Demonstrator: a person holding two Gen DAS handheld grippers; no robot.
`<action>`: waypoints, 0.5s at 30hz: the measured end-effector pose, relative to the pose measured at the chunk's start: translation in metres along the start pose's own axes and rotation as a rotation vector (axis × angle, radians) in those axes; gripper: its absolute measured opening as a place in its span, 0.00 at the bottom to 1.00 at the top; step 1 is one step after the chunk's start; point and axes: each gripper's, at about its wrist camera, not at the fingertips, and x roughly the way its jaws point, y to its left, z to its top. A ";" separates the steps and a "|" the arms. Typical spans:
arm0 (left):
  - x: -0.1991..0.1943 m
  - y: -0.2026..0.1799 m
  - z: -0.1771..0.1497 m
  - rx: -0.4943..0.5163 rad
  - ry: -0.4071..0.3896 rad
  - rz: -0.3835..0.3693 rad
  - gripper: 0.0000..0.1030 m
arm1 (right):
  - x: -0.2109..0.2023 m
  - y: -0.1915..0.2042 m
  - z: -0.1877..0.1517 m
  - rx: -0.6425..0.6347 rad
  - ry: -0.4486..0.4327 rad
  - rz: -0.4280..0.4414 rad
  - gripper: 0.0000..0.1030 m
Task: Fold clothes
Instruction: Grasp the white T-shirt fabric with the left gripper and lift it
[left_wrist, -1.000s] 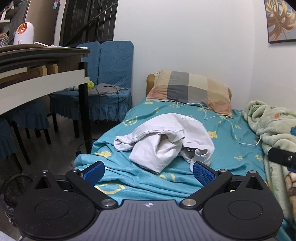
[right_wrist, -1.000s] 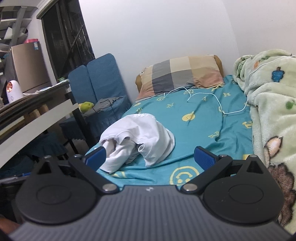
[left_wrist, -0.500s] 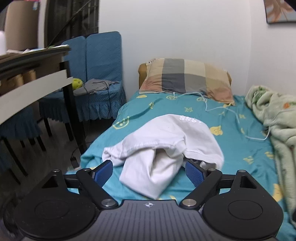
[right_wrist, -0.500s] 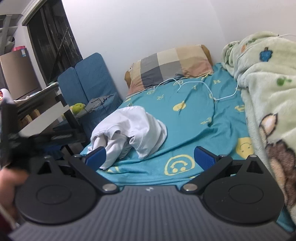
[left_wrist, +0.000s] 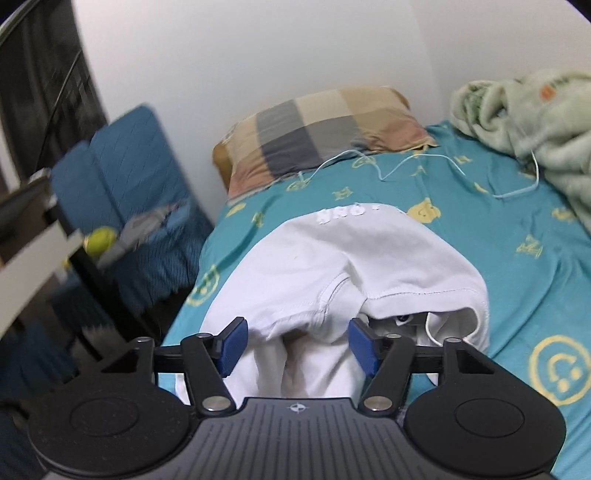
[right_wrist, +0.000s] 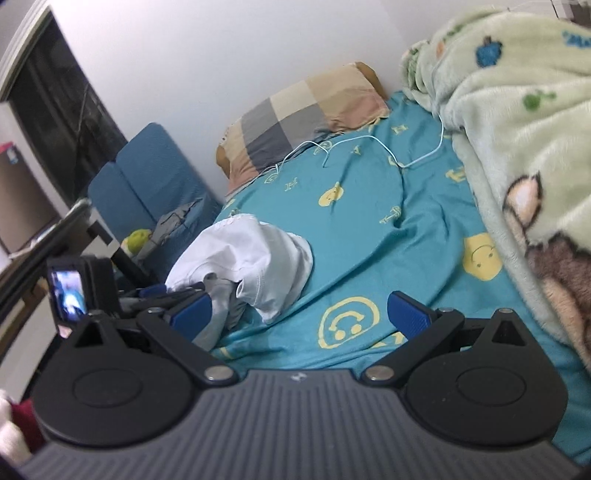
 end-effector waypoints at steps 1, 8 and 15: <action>0.005 -0.003 0.000 0.009 -0.011 -0.002 0.48 | 0.003 0.001 -0.001 -0.007 -0.001 -0.002 1.00; 0.003 0.012 0.010 -0.090 -0.098 -0.040 0.10 | 0.011 0.003 0.000 -0.025 -0.029 -0.008 1.00; -0.095 0.054 0.015 -0.257 -0.205 -0.170 0.09 | -0.001 0.013 0.001 -0.074 -0.092 0.040 1.00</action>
